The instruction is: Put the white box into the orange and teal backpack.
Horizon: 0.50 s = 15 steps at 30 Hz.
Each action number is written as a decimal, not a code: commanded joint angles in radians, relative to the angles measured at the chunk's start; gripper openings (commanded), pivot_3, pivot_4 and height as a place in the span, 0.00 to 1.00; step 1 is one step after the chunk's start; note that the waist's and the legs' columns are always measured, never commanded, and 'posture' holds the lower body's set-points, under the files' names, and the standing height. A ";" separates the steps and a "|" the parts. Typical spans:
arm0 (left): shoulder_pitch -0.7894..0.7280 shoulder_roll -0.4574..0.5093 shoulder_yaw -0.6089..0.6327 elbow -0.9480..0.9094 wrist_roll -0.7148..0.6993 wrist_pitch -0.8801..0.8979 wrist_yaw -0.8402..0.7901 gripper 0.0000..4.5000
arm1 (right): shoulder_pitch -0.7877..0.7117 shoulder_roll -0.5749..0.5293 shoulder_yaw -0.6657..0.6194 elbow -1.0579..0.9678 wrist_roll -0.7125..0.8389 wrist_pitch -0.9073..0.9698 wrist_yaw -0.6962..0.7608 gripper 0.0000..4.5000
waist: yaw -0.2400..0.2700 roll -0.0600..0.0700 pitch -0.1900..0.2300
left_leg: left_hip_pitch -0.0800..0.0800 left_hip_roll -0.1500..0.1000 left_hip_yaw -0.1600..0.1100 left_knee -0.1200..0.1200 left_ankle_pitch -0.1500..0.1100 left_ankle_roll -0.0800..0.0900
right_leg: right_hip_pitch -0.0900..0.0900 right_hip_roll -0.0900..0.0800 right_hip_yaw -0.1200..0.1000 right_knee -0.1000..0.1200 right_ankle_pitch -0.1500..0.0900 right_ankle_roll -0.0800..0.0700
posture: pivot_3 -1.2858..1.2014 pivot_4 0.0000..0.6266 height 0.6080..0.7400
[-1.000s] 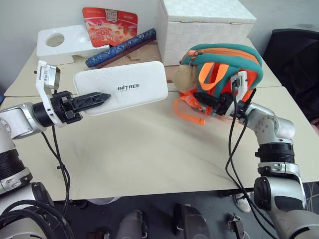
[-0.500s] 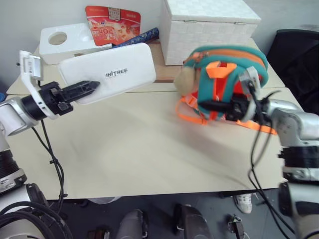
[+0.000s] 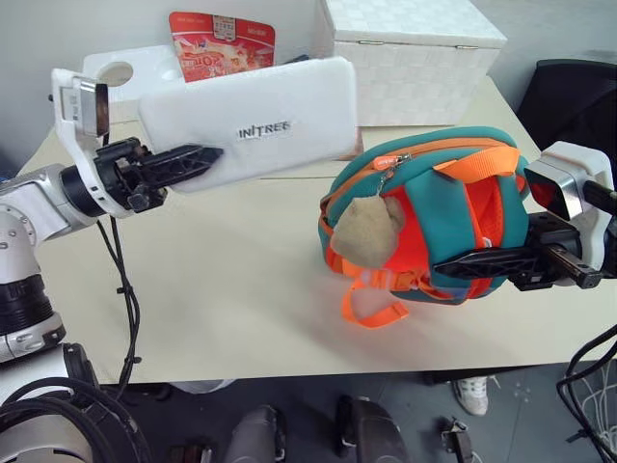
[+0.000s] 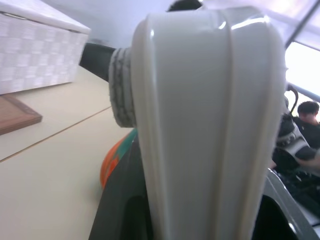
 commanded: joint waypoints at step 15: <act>-0.124 0.019 -0.189 0.116 0.274 -0.342 -0.173 0.29 | 0.031 -0.037 -0.038 -0.004 0.024 -0.025 -0.007 0.01 | 0.006 -0.001 0.001 | -0.003 0.000 -0.001 0.006 -0.002 0.003 | 0.000 0.001 -0.001 0.002 0.000 0.000 | 0.52 0.24 1.00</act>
